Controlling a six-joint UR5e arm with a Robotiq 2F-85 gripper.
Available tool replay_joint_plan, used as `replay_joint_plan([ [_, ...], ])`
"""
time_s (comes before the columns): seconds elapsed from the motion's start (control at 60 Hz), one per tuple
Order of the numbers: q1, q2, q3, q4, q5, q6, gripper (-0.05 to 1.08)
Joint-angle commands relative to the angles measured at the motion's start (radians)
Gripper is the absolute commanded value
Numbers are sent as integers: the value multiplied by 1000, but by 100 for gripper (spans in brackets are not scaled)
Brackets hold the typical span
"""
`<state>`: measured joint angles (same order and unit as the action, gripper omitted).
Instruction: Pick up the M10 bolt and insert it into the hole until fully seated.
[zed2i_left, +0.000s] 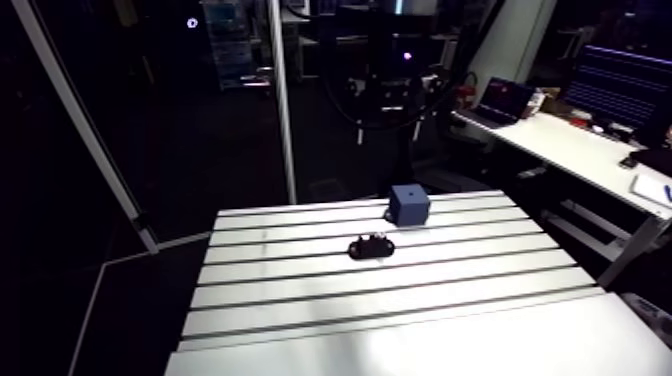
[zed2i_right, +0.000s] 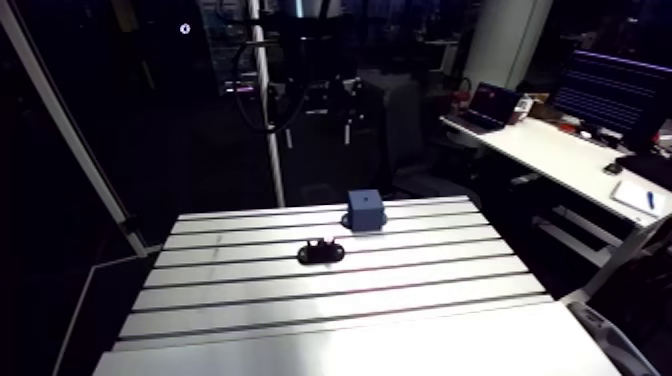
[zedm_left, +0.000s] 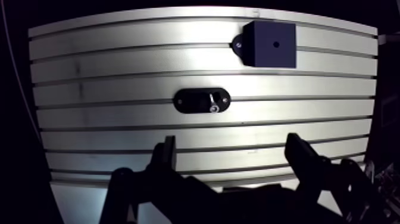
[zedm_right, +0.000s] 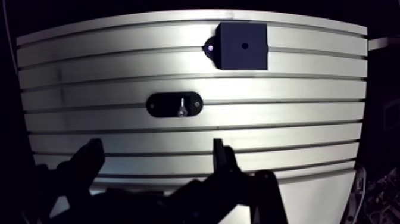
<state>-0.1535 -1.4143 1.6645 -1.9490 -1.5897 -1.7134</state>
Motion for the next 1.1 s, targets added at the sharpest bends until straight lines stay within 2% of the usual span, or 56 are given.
replay_joint_plan([
  [0.017,-14,30,76,-114,2,-33,0],
  [0.317,-21,80,146,-223,9,-56,0],
  [0.383,-23,85,165,-255,20,-70,0],
  [0.417,-30,92,173,-284,35,-74,0],
  [0.55,-35,102,192,-300,49,-73,0],
  [1.1,-48,151,247,-348,49,-75,4],
])
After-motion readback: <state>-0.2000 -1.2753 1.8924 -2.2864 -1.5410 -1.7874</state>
